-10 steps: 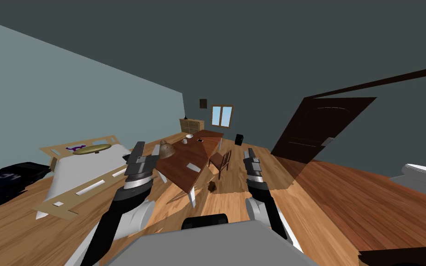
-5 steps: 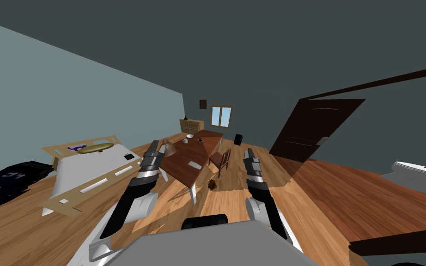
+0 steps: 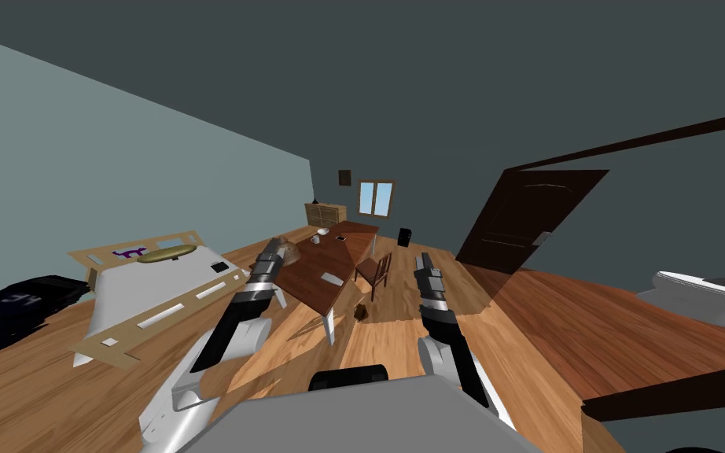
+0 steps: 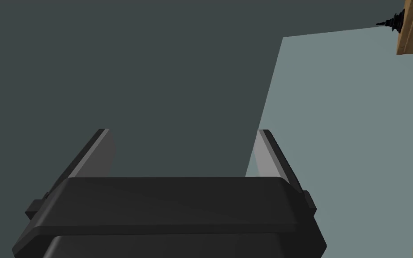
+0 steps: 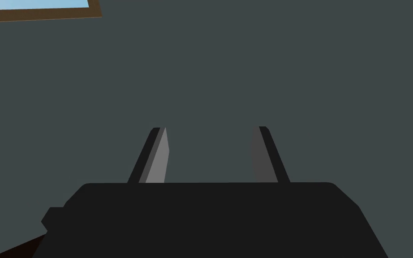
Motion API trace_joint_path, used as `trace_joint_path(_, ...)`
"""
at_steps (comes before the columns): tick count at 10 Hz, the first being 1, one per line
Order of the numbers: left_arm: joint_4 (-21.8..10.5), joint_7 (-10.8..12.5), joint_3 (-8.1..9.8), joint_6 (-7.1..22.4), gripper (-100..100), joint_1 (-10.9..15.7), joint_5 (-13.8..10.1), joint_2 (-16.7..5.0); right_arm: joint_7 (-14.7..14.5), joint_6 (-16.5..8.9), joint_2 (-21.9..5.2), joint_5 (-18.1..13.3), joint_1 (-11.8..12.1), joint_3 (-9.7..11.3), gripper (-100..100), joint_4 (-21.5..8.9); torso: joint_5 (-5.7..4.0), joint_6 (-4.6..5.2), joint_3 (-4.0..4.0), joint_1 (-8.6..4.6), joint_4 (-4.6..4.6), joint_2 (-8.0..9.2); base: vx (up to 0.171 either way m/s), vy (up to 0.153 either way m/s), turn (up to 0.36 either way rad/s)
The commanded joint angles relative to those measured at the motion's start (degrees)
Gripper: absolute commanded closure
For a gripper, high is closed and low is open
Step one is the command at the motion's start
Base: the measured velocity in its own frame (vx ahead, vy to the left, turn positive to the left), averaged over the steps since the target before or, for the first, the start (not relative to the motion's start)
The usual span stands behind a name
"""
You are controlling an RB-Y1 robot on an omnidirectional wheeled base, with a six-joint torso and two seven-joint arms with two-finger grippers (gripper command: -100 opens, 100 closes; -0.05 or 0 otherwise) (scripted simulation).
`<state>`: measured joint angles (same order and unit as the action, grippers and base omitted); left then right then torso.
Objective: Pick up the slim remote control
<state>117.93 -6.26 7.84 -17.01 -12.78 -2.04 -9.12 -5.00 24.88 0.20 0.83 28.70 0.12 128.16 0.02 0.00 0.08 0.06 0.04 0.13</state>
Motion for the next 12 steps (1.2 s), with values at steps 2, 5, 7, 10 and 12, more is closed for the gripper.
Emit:
trace_joint_path(2, -2.68, -1.36, 0.51, 3.84, -100, 2.13, 0.15, -0.50, 0.00, 0.00, 0.00, 0.00, 0.00, 0.00, 0, 0.00, 0.00, 0.00, 0.00, -0.02, -0.01, 0.01, -0.039, 0.004, -0.024)
trace_joint_path(5, -7.54, -3.63, 1.69, 8.93, -100, 6.54, 0.22, -1.53, 0.00, 0.00, 0.00, 0.00, 0.00, 0.00, 0, 0.00, -0.01, 0.00, -0.01, -0.04, -0.01, -0.02, -0.037, 0.004, -0.036)
trace_joint_path(7, -10.15, -4.78, 2.28, 11.92, -100, 8.79, 0.21, -2.00, 0.00, 0.00, 0.00, 0.00, 0.00, 0.00, 0, 0.00, -0.01, -0.01, -0.02, -0.04, -0.01, -0.03, -0.032, 0.006, -0.037)
trace_joint_path(10, -12.76, -5.93, 2.86, 16.36, -100, 11.05, 0.15, -2.45, 0.00, 0.00, 0.00, 0.00, 0.00, 0.00, 0, 0.00, -0.01, -0.01, -0.05, -0.06, -0.02, -0.09, -0.019, -0.001, -0.026)
trace_joint_path(12, -15.24, -7.06, 3.41, 19.79, -100, 13.28, 0.05, -2.87, 0.00, 0.00, 0.00, 0.00, 0.00, 0.00, 0, 0.00, -0.01, -0.01, -0.05, -0.07, -0.02, -0.08, -0.024, -0.003, -0.045)
